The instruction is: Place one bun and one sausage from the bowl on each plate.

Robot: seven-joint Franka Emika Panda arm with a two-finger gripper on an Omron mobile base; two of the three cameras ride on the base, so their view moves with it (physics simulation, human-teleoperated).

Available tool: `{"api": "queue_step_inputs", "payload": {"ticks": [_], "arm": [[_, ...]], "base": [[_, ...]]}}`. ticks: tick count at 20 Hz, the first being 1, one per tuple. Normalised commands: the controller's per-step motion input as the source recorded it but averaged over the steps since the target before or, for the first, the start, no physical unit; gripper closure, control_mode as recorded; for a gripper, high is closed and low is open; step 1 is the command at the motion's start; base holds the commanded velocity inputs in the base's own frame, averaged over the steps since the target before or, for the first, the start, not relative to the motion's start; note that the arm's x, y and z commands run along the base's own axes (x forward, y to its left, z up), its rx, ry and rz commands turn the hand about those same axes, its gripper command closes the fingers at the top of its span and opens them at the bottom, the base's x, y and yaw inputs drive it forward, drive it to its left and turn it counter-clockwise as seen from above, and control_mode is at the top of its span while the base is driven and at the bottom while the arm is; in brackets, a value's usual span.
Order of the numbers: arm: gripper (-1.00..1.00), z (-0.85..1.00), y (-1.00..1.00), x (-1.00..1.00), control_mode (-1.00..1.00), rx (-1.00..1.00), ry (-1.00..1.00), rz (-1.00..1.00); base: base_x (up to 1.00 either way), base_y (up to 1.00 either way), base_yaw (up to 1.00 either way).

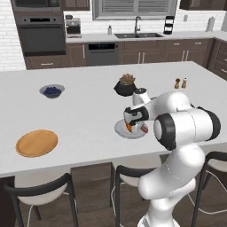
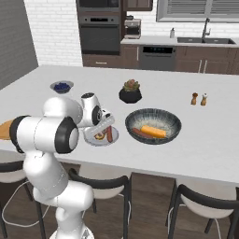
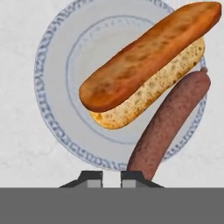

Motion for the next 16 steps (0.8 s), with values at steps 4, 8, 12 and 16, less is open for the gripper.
{"api": "queue_step_inputs", "payload": {"ticks": [4, 8, 12, 16], "arm": [[-1.00, 0.82, 0.12, -0.17, -1.00, -0.08, 0.00, 0.00], [-1.00, 1.00, -0.07, -0.04, -1.00, -0.12, 0.00, 0.00], [-1.00, 0.43, -0.79, 0.00, -1.00, 0.06, 0.08, -0.05], [-1.00, 0.01, -0.90, -0.31, -1.00, 0.12, -0.03, 0.00]], "base": [[0.00, 0.00, 0.00], [0.00, 0.00, 0.00], [0.00, 0.00, 0.00], [0.00, 0.00, 0.00]]}}
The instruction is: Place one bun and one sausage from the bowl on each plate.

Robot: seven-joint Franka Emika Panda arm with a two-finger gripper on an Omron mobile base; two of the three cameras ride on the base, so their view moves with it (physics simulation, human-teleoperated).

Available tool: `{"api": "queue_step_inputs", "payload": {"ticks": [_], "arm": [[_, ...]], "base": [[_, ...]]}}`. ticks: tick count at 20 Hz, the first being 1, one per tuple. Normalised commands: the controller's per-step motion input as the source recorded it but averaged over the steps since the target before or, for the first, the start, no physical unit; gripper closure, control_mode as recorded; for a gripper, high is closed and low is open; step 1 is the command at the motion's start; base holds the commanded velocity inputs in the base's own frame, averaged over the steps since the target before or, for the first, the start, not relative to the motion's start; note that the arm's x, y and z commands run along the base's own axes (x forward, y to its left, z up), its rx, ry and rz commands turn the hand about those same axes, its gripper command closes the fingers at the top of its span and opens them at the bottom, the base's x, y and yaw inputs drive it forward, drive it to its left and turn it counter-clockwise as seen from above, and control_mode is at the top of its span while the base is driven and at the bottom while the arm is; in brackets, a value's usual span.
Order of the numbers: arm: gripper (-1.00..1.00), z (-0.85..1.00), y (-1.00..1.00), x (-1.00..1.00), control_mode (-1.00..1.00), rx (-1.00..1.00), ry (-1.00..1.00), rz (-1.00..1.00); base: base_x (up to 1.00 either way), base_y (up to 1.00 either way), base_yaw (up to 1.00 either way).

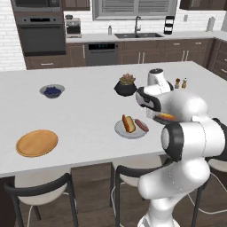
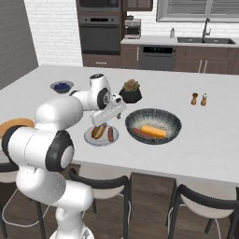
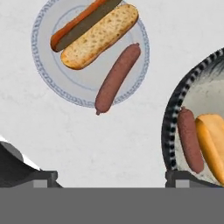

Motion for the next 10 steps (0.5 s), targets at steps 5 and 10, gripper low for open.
{"api": "queue_step_inputs", "payload": {"ticks": [5, 10], "arm": [[-1.00, 0.10, -0.79, 0.01, -1.00, 0.04, -0.01, -0.01], [-1.00, 0.00, -0.95, 0.23, -1.00, 0.22, 0.15, 0.00]], "base": [[0.00, 0.00, 0.00], [0.00, 0.00, 0.00]]}}
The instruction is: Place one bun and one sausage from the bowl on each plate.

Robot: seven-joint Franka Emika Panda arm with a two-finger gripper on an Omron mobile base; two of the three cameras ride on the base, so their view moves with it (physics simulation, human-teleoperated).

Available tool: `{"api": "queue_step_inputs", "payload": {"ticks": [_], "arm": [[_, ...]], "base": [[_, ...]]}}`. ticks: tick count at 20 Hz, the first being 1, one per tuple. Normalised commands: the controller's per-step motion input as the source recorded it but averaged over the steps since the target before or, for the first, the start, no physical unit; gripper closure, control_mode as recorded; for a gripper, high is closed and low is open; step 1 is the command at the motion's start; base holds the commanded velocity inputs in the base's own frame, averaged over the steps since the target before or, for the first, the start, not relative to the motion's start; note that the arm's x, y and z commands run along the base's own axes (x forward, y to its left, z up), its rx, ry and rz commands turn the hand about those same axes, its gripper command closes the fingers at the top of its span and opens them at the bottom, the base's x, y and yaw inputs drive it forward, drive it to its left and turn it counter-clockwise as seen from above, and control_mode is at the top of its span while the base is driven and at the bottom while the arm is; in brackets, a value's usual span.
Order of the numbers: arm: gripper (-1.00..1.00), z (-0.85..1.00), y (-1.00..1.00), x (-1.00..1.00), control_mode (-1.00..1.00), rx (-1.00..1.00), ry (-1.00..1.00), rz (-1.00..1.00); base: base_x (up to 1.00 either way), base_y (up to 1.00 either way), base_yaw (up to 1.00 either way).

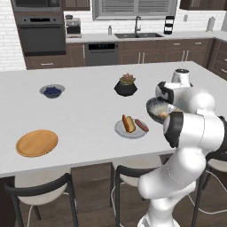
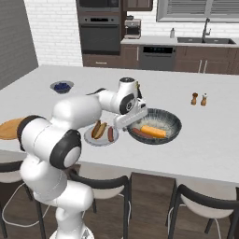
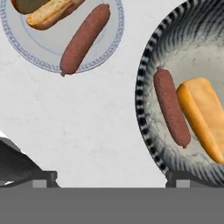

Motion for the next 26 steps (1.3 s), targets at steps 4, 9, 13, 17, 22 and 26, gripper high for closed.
{"api": "queue_step_inputs", "payload": {"ticks": [4, 9, 13, 17, 22, 26], "arm": [[-1.00, 0.00, -0.74, 0.21, -1.00, 0.22, 0.01, 0.00], [-1.00, -0.31, -0.29, 0.24, -1.00, 0.08, -0.02, 0.00], [-1.00, -0.56, 0.00, 0.64, -1.00, -0.09, 0.00, -0.04], [-1.00, -0.16, -0.05, 0.65, -1.00, -0.10, 0.08, -0.12], [-1.00, -0.13, -0.14, 0.35, -1.00, -0.02, 0.07, -0.09], [-1.00, -0.50, -0.01, 0.03, -1.00, 0.00, 0.07, -0.02]], "base": [[0.00, 0.00, 0.00], [0.00, 0.00, 0.00], [0.00, 0.00, 0.00], [0.00, 0.00, 0.00], [0.00, 0.00, 0.00], [0.00, 0.00, 0.00]]}}
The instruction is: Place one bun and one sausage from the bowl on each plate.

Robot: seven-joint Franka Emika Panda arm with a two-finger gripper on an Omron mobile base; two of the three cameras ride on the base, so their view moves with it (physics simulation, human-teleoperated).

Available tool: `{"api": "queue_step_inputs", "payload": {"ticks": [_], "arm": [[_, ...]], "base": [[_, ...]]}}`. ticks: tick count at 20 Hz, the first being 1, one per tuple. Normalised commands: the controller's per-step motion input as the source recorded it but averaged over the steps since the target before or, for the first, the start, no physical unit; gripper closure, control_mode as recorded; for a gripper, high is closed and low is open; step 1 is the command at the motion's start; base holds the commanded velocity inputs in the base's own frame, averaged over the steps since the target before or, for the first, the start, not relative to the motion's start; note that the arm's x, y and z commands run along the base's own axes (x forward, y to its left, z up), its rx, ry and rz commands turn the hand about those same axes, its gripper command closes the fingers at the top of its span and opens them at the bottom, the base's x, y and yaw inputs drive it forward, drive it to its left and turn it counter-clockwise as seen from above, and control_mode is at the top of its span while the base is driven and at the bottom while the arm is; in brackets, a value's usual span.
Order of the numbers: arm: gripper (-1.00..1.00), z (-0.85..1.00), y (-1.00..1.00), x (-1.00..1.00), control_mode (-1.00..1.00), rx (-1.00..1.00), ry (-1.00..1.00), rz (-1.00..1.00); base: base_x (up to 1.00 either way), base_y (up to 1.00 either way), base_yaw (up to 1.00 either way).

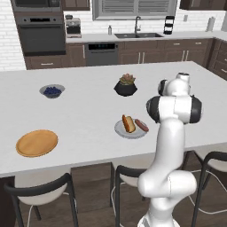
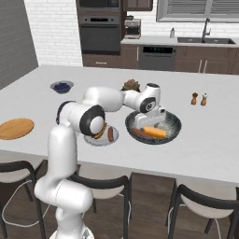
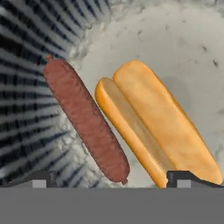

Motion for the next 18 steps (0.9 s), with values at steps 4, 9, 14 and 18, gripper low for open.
{"api": "queue_step_inputs", "payload": {"ticks": [4, 9, 14, 18], "arm": [[-1.00, -0.25, -0.03, 0.06, -1.00, 0.00, 0.00, 0.00], [-1.00, -0.10, -0.03, 0.18, -1.00, 0.00, 0.00, 0.00], [-1.00, -0.19, 0.00, 0.36, -1.00, 0.01, 0.00, 0.00], [-1.00, -0.27, 0.00, 0.34, -1.00, 0.00, 0.02, 0.00]], "base": [[0.00, 0.00, 0.00], [0.00, 0.00, 0.00], [0.00, 0.00, 0.00], [0.00, 0.00, 0.00]]}}
